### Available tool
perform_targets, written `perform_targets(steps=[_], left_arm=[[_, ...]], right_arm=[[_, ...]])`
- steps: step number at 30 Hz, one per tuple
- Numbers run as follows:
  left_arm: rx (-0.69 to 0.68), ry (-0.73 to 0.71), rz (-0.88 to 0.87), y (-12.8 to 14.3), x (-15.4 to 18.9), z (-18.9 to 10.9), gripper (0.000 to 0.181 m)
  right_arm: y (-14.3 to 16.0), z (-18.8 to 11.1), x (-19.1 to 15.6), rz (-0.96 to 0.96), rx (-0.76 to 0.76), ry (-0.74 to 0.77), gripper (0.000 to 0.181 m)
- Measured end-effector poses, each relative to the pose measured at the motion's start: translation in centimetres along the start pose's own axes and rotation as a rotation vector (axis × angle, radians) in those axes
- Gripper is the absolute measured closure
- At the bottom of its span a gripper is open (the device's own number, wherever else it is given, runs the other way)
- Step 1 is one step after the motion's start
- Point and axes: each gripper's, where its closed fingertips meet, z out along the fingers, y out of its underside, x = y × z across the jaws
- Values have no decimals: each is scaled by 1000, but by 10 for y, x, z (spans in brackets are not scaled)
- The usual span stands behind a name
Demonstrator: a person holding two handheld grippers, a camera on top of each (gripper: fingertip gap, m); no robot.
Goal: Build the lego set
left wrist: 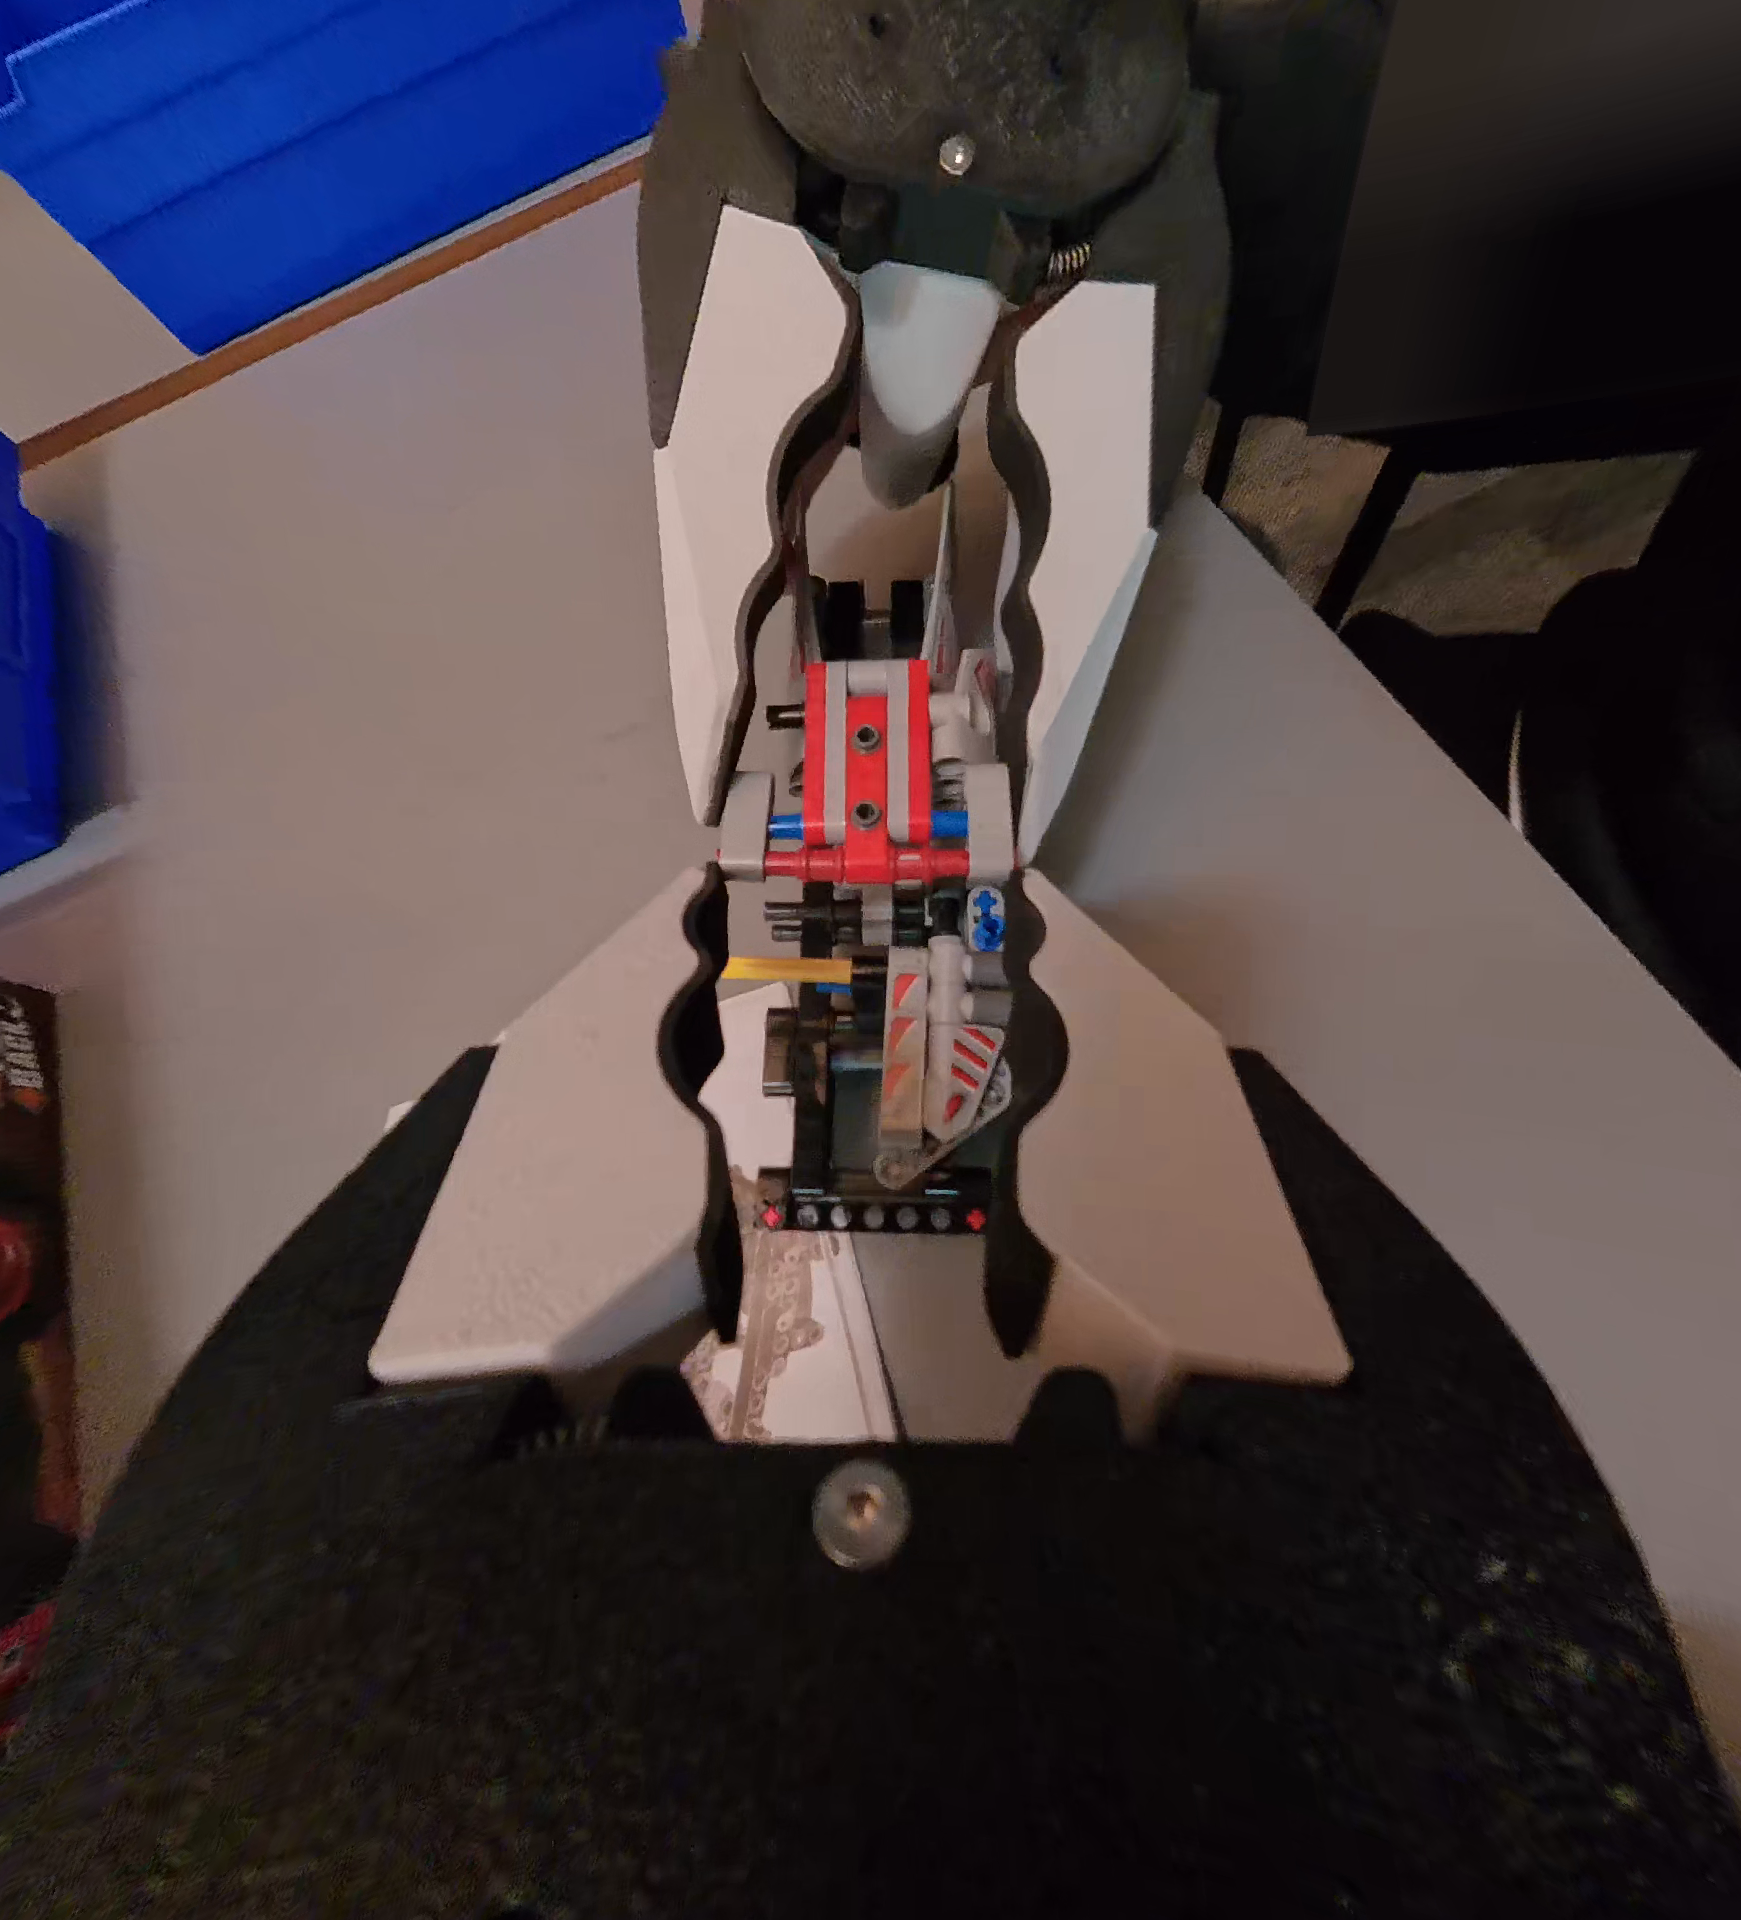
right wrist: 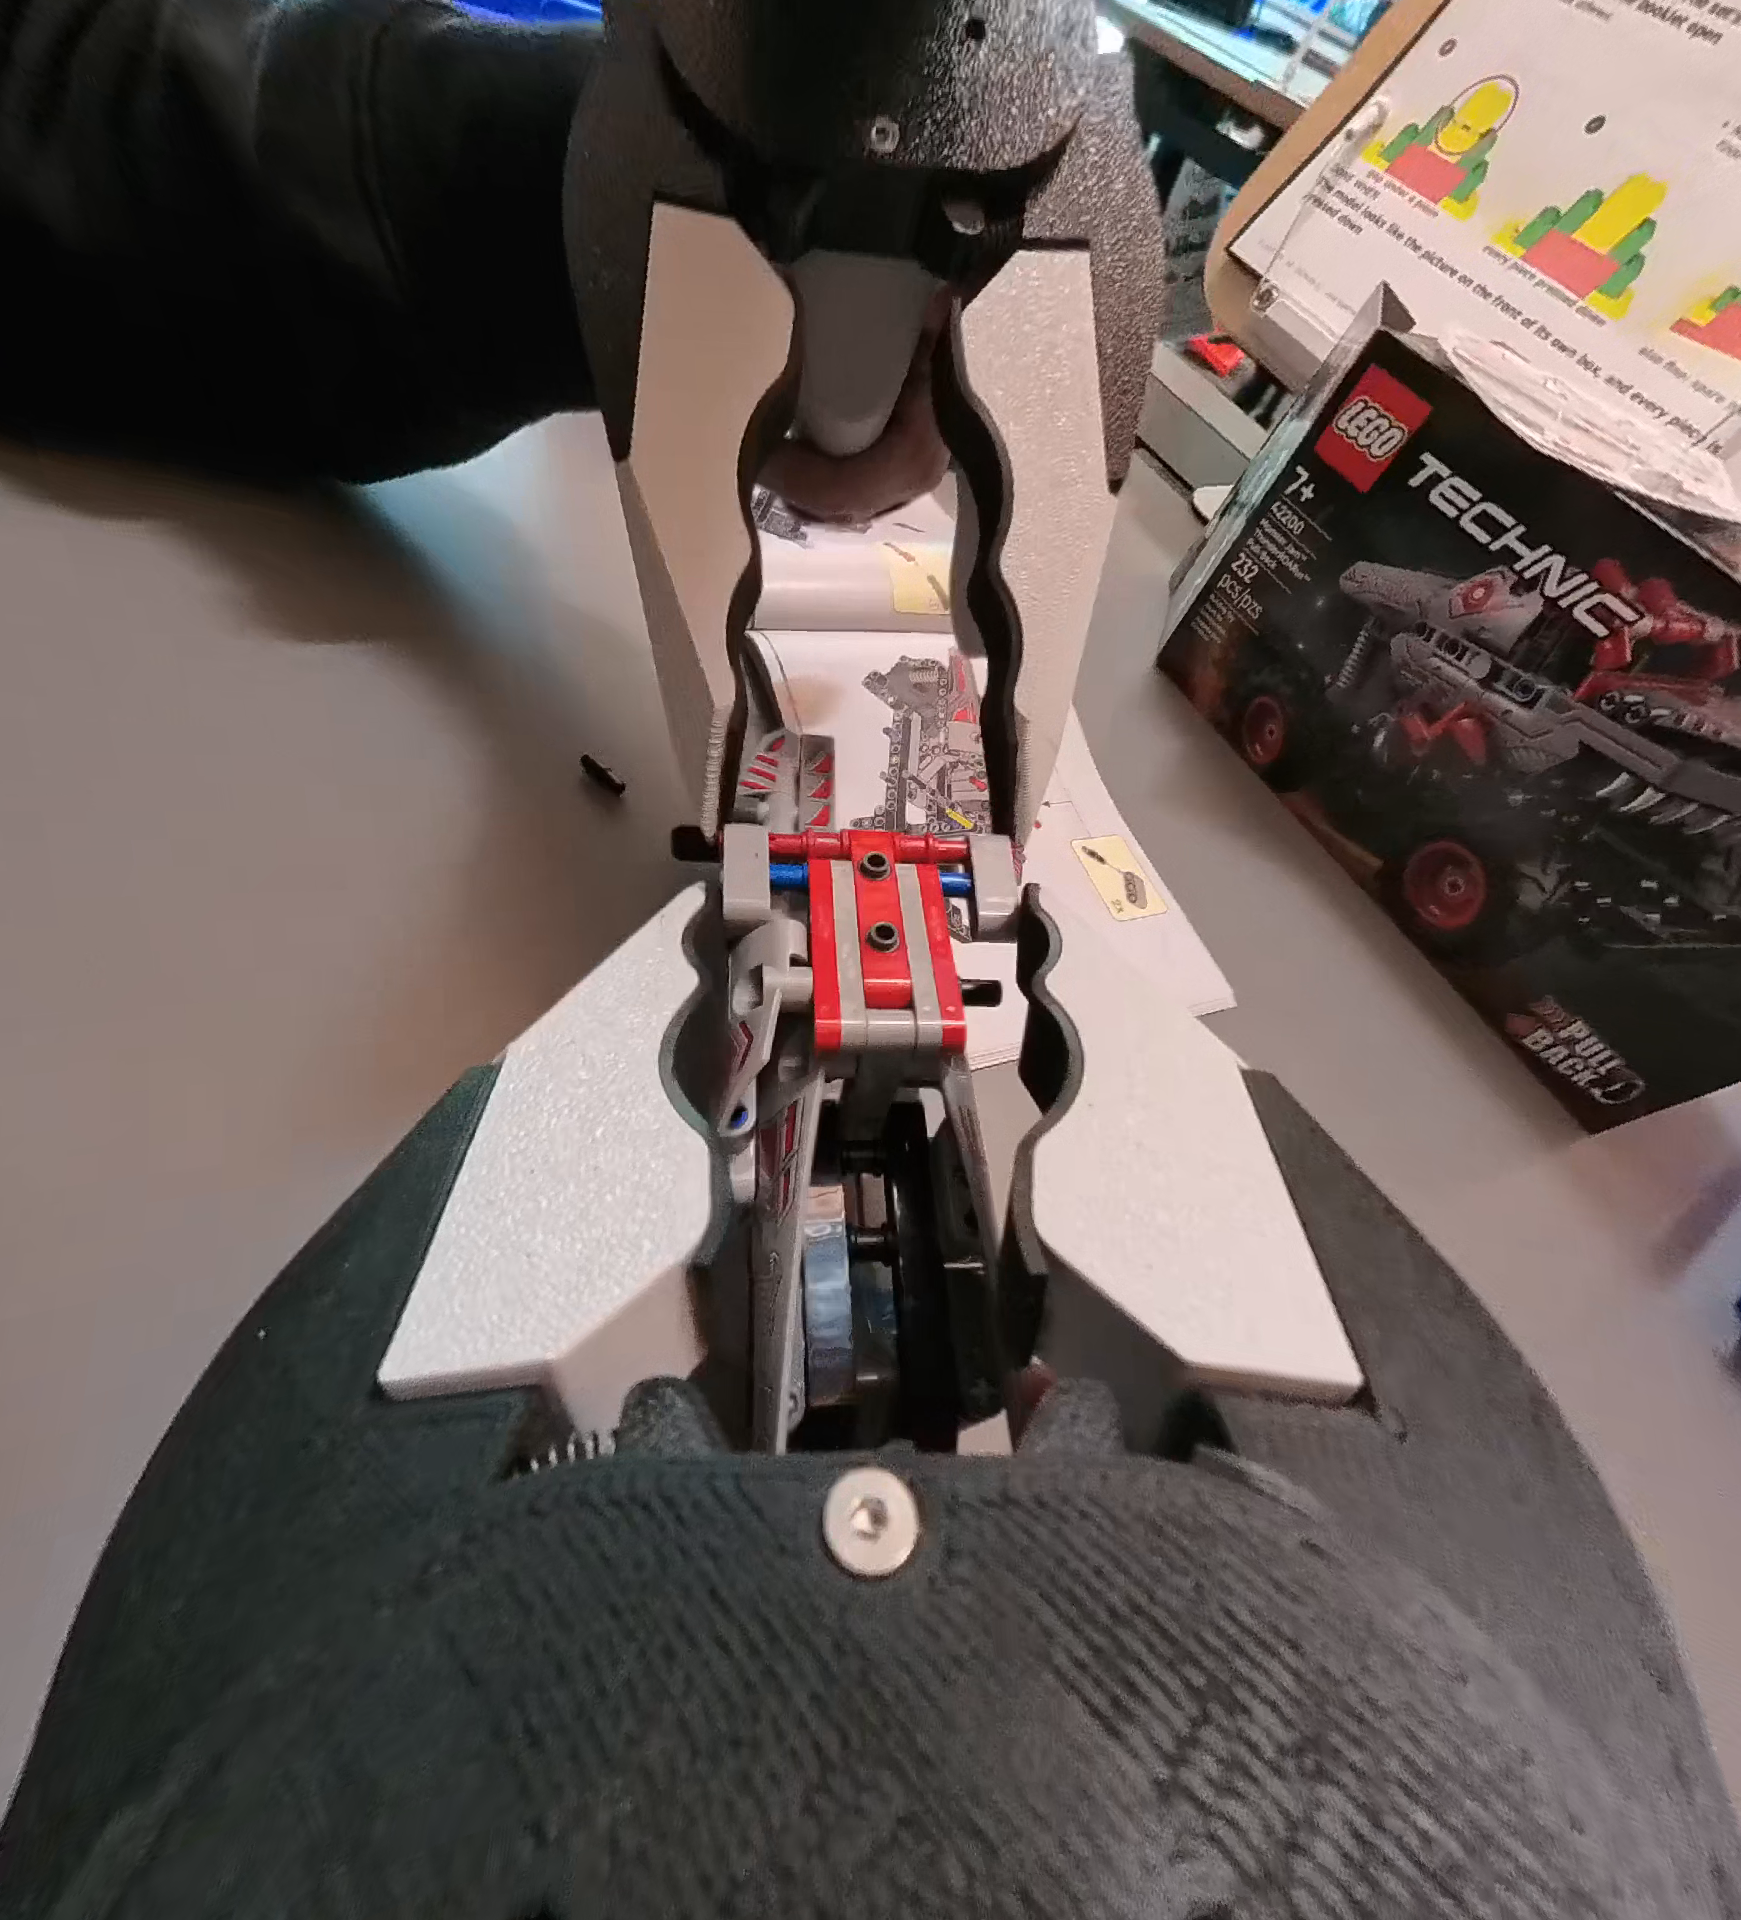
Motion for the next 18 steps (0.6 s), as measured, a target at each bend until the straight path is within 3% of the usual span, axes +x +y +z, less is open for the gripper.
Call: perform_targets(steps=[11,18], left_arm=[[49,42,-25,-2,3,3,130],[60,48,-11,-5,7,6,131]], right_arm=[[-2,-6,-2,143,79,-65,125],[-1,-12,-6,138,92,-92,126]])
